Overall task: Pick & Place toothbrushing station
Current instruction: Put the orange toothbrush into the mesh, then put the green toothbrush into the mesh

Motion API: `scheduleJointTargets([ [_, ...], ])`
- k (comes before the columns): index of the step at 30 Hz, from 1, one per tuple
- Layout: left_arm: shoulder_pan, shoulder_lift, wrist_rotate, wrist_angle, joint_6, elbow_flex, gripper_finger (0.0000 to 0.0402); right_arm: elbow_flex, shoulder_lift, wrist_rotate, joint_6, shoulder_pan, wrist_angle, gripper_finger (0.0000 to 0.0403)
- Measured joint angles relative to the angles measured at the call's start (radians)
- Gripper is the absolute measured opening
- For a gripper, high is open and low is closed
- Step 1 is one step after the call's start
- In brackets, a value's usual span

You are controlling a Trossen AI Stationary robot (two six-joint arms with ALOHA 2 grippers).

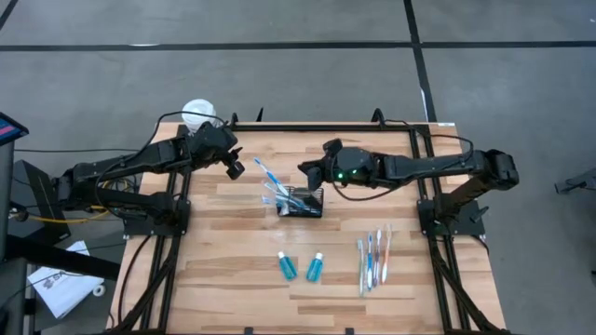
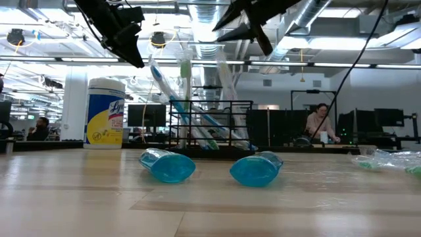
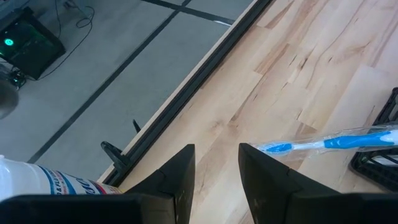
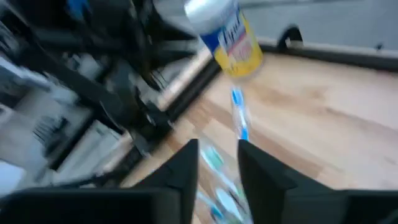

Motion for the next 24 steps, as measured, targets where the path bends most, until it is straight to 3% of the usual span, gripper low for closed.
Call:
scheduleJointTargets([
  [7, 0.0, 0.0, 0.0, 0.0, 0.0, 0.0, 0.0117, -0.001, -0.057, 0.033, -0.049, 0.0, 0.045, 0.0196],
  [12, 0.0, 0.0, 0.007, -0.001, 0.0, 0.0, 0.0117, 0.002, -0.182, 0.106, -0.127, 0.011, 0.049, 0.0217],
  [15, 0.0, 0.0, 0.011, -0.002, 0.001, 0.0, 0.0117, 0.002, -0.292, 0.166, -0.098, 0.031, -0.183, 0.0207],
  [18, 0.0, 0.001, 0.022, -0.002, 0.043, 0.0, 0.0117, 0.002, -0.376, 0.211, 0.057, 0.076, -0.509, 0.0187],
  [21, 0.0, 0.018, 0.028, -0.003, 0.05, -0.001, 0.0117, 0.001, -0.378, 0.213, 0.253, 0.173, -0.742, 0.0168],
  [24, 0.0, 0.031, 0.027, -0.001, 0.049, -0.002, 0.0117, 0.001, -0.322, 0.203, 0.427, 0.29, -0.867, 0.0163],
])
